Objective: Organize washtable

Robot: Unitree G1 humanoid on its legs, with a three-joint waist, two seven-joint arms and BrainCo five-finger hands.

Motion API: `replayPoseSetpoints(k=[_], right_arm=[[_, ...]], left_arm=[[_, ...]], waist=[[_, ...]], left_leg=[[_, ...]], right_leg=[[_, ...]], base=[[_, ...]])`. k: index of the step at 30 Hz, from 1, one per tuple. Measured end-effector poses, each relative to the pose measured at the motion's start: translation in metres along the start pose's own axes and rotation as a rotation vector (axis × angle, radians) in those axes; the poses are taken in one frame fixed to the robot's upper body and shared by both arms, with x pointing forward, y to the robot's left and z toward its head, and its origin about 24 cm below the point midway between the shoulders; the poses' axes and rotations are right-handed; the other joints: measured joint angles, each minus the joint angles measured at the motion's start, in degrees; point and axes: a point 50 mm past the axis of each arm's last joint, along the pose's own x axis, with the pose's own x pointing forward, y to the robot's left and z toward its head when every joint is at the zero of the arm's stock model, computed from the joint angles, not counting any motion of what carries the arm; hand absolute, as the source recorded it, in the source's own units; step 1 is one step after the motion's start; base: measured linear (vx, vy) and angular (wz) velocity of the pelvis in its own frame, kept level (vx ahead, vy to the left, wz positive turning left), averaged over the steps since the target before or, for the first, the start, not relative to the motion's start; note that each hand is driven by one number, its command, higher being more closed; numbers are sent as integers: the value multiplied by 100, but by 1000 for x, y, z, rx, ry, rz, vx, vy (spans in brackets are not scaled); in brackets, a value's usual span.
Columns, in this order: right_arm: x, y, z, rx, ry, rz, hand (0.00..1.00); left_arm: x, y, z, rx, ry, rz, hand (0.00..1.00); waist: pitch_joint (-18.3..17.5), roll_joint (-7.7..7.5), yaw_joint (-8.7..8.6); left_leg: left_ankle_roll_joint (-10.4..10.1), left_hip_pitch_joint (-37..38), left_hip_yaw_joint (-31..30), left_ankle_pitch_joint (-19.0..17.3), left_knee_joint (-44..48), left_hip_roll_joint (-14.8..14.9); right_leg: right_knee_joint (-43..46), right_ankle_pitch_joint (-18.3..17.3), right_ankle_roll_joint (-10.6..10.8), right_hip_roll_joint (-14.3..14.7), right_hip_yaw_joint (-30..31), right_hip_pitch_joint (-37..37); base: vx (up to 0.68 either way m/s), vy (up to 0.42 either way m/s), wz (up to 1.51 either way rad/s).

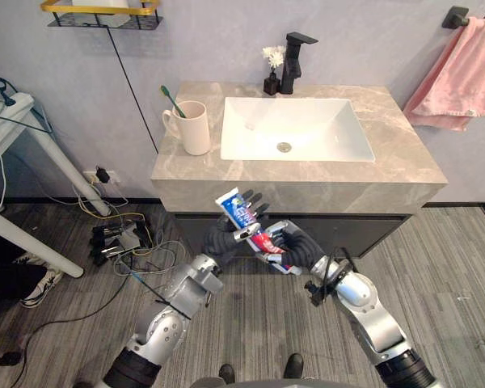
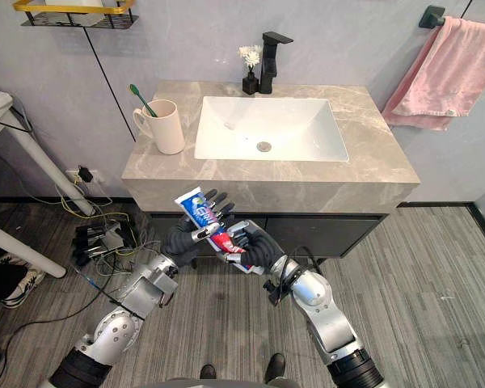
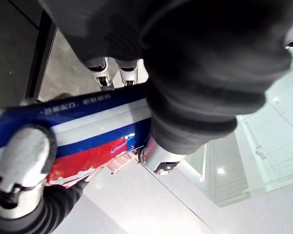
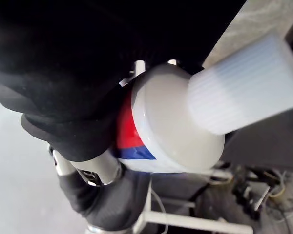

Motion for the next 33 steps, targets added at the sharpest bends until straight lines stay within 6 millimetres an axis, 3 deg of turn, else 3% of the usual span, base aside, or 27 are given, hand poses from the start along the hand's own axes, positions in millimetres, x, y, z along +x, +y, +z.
replayPoseSetpoints(k=[6, 7, 18, 19, 28, 33], right_arm=[[-3, -3, 6, -112, 6, 19, 100], [-4, -4, 6, -123, 10, 22, 100], [-9, -9, 13, -214, 0, 15, 100], [-9, -9, 14, -217, -2, 15, 0], [-10, -10, 15, -228, 1, 27, 0], [-11, -13, 14, -134, 0, 1, 0]], left_arm=[[2, -6, -9, -17, 25, -26, 0], [2, -7, -10, -18, 29, -29, 100], [10, -16, -12, -18, 36, -58, 100], [11, -16, -11, -16, 34, -59, 100], [22, -21, -1, 30, 8, -93, 100], [30, -24, 10, 127, 1, -126, 100]], waist=[[0, 0, -1], [0, 0, -5], [0, 0, -5], [0, 0, -5], [-15, 25, -7], [-41, 76, 1]], left_leg=[[0, -17, -2, 0, 7, -3], [0, -23, -2, 0, 9, -3], [0, -52, -5, -3, 51, -1], [4, -61, -9, -8, 68, 0], [20, -85, 3, -22, 143, 2], [25, -52, 85, -27, 146, 7]], right_leg=[[0, 0, 1, -4, 1, -12], [0, 0, 1, -3, 2, -17], [0, 1, 2, -3, 12, -27], [0, 1, 1, -3, 12, -27], [0, 21, 10, -3, 25, -24], [0, 44, 15, 10, 147, -26]], base=[[0, 0, 0], [0, 0, 0], [0, 0, 0], [0, 0, 0], [0, 0, 0], [-13, 17, -7]])
